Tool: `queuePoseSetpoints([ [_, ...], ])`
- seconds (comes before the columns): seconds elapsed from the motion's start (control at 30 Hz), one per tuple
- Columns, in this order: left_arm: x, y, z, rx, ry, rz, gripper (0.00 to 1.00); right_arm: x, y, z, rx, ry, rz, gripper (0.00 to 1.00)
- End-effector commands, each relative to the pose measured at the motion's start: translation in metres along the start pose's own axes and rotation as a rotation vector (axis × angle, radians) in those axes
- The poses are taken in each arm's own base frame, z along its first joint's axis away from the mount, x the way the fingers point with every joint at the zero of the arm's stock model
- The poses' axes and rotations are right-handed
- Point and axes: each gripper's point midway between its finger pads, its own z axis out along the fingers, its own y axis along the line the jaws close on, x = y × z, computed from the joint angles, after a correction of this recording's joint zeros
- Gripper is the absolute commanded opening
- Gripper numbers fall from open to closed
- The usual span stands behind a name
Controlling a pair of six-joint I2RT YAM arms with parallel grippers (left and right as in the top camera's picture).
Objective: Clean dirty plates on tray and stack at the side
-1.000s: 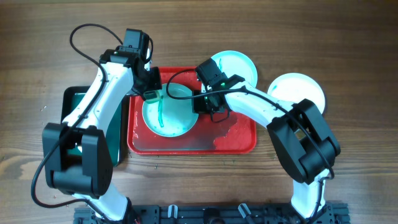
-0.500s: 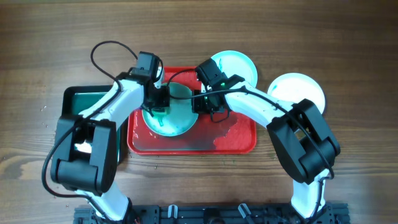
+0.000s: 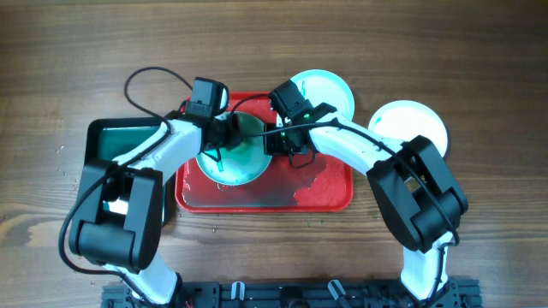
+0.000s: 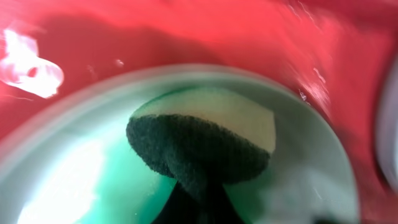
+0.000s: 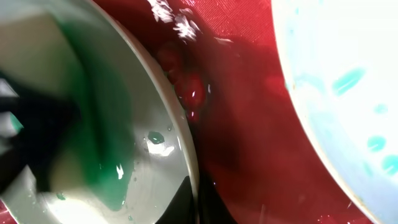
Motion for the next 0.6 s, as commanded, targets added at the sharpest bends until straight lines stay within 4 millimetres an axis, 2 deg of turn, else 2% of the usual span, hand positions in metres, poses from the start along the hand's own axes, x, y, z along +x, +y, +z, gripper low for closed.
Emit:
queuePoseSetpoints([
  [0.0, -0.018, 0.084, -0.005, -0.384, -0.164, -0.246, 0.04, 0.008, -0.004, 0.008, 0.013, 0.034, -0.012, 0.04],
  [0.07, -0.006, 0.086, -0.005, -0.397, -0.125, -0.290, 0.04, 0.008, -0.004, 0.008, 0.013, 0.034, -0.012, 0.04],
  [0.1, 0.025, 0.080, -0.003, -0.364, 0.027, -0.264, 0.04, 0.008, -0.004, 0.008, 0.013, 0.034, -0.012, 0.05],
  [0.2, 0.063, 0.065, -0.005, -0.267, 0.233, -0.150, 0.04, 0.008, -0.004, 0.008, 0.012, 0.034, -0.013, 0.04],
  [0.27, 0.083, 0.055, -0.009, -0.181, 0.346, -0.005, 0.04, 0.008, -0.004, 0.008, 0.012, 0.034, -0.013, 0.04],
  [0.33, 0.090, 0.049, -0.011, -0.121, 0.388, 0.098, 0.04, 0.008, -0.003, 0.008, 0.008, 0.034, -0.013, 0.04],
  [0.47, 0.102, 0.010, -0.015, 0.159, 0.435, 0.297, 0.04, 0.008, -0.003, 0.008, 0.004, 0.035, -0.018, 0.04],
  [0.57, 0.117, 0.001, -0.019, 0.200, 0.480, 0.411, 0.04, 0.008, -0.003, 0.008, 0.004, 0.035, -0.018, 0.04],
])
